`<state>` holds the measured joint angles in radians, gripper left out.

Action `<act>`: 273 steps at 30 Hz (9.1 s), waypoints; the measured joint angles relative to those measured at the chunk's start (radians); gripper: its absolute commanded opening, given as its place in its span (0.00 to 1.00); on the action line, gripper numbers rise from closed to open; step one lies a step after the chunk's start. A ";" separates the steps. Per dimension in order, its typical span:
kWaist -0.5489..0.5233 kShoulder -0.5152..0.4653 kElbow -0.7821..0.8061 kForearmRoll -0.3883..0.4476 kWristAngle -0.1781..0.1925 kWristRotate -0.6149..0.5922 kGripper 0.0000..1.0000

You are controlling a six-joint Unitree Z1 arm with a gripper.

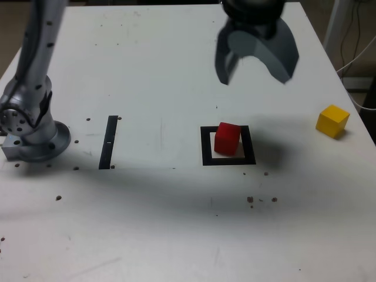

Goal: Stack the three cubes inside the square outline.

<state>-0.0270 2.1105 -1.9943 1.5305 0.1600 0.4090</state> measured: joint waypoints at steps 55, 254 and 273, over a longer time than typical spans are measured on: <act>0.040 0.612 -0.871 0.079 0.010 0.387 0.73; 0.375 -0.319 0.255 -0.128 0.080 0.229 1.00; 0.563 0.019 -0.274 0.041 0.074 0.375 1.00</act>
<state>0.5364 2.1296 -2.2683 1.5718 0.2343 0.7837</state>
